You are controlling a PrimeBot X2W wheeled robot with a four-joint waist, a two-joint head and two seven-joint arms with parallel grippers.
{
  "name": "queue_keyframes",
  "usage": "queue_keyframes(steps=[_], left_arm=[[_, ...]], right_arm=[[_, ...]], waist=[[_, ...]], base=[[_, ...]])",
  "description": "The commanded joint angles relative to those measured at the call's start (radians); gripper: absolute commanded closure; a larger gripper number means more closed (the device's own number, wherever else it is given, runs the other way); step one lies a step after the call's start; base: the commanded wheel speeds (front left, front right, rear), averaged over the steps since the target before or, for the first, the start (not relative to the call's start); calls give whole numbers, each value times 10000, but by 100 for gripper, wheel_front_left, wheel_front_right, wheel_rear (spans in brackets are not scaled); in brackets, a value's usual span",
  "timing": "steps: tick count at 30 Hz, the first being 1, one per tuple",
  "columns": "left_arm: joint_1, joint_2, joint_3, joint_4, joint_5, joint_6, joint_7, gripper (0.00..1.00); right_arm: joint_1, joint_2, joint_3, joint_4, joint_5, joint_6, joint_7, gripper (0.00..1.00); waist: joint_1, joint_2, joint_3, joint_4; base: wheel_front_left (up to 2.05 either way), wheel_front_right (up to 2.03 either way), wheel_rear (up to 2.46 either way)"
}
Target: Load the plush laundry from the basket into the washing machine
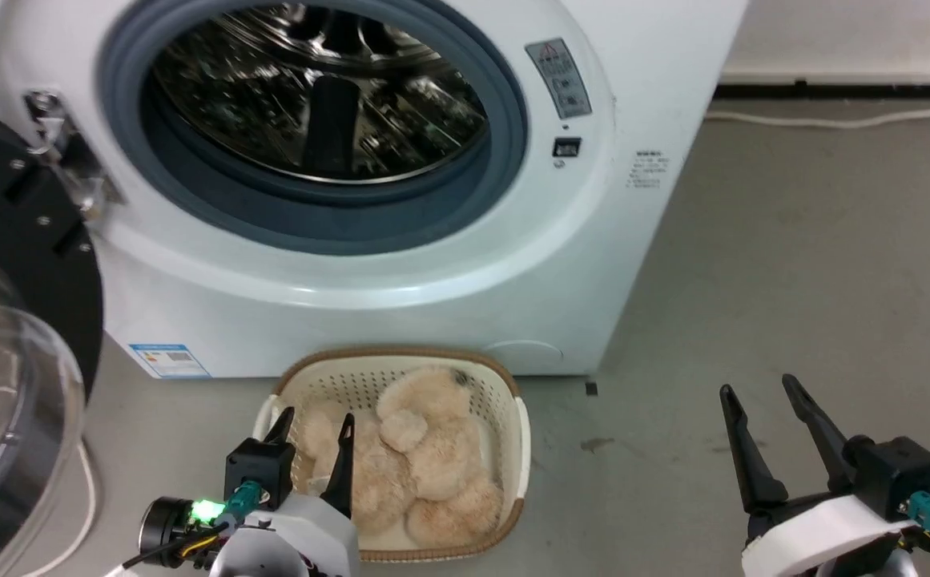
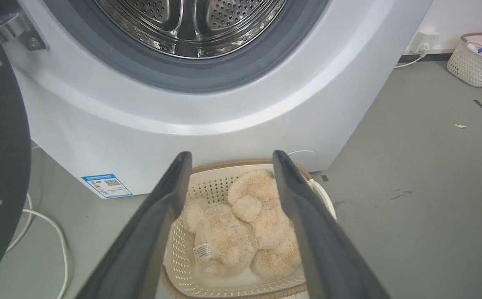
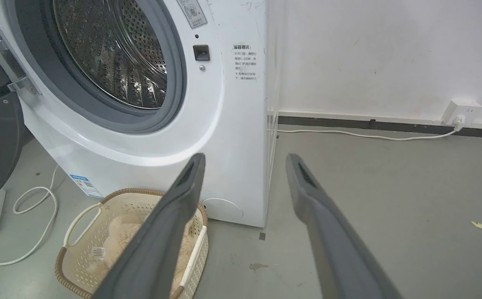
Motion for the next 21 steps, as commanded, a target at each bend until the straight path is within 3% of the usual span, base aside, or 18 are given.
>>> queue_keyframes(steps=[1,21], left_arm=[[-231,88,-48,278,-76,-65,-26,0],[-1682,783,-756,3209,-92,-56,558,0]], right_arm=[[-273,13,34,-23,165,2,-100,0],[-749,20,359,61,1245,4,-518,0]], waist=[[-1,0,248,-166],[-1,0,1758,-1111]], base=[[0,0,0],[0,0,0]])
